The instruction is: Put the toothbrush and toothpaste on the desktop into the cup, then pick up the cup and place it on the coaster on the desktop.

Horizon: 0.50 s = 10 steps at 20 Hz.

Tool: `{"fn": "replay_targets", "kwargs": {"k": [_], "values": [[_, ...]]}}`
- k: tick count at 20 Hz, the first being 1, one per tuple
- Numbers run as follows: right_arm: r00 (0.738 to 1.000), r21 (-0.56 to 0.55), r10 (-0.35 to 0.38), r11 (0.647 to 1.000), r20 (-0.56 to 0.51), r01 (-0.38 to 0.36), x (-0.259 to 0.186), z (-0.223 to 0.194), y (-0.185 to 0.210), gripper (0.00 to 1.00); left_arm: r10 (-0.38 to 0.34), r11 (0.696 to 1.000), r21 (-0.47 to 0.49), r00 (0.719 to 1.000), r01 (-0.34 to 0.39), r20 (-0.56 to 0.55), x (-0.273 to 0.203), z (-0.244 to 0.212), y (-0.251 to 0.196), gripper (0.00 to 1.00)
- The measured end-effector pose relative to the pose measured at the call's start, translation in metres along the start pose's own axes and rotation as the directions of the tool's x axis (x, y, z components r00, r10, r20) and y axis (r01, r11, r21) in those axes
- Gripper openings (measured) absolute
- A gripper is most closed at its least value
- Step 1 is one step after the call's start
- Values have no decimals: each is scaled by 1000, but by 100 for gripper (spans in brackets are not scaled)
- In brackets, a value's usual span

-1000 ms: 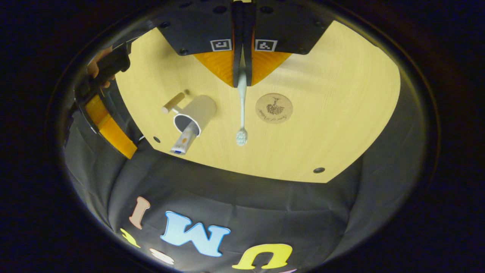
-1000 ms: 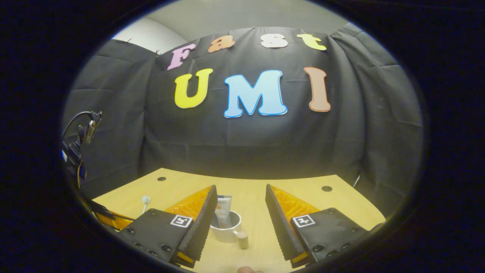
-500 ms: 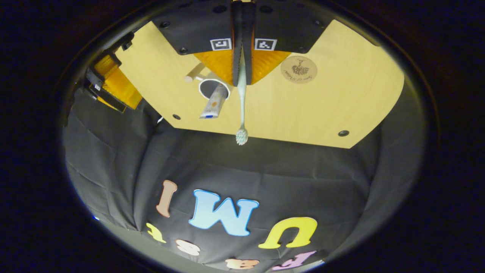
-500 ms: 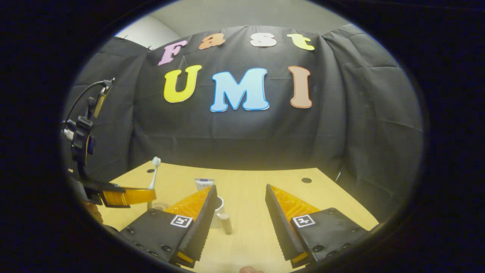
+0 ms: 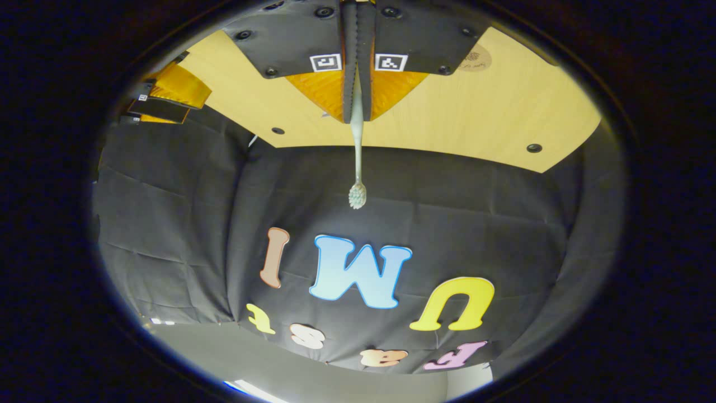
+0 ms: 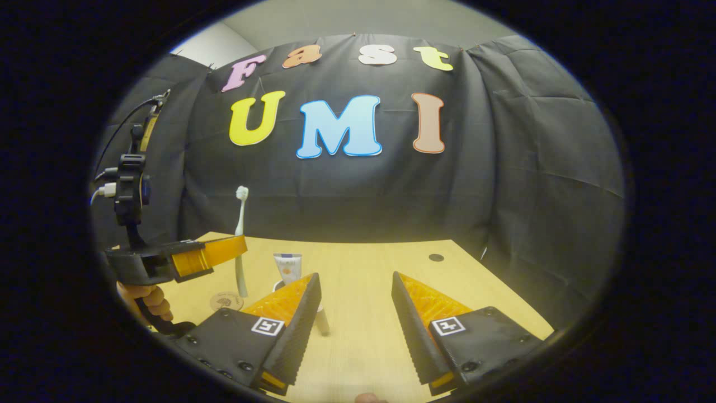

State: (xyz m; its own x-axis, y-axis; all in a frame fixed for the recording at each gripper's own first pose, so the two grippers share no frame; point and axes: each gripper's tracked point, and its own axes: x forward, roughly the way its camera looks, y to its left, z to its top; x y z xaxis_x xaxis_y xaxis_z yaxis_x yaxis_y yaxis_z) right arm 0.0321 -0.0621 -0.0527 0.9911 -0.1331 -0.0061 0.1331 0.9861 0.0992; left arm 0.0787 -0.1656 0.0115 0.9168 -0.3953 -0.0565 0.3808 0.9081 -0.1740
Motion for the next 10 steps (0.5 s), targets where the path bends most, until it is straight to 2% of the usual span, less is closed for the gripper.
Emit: {"fn": "replay_targets", "kwargs": {"k": [5, 10], "values": [[1000, 10, -14, 1000, -27, 15, -3, -7, -2, 81, -29, 998, -51, 995, 34, 95, 24, 10, -4, 7], [999, 12, -22, 1000, -42, 23, -7, -13, 1, 81, -57, 998, -19, 982, 61, 182, 43, 12, -17, 7]]}}
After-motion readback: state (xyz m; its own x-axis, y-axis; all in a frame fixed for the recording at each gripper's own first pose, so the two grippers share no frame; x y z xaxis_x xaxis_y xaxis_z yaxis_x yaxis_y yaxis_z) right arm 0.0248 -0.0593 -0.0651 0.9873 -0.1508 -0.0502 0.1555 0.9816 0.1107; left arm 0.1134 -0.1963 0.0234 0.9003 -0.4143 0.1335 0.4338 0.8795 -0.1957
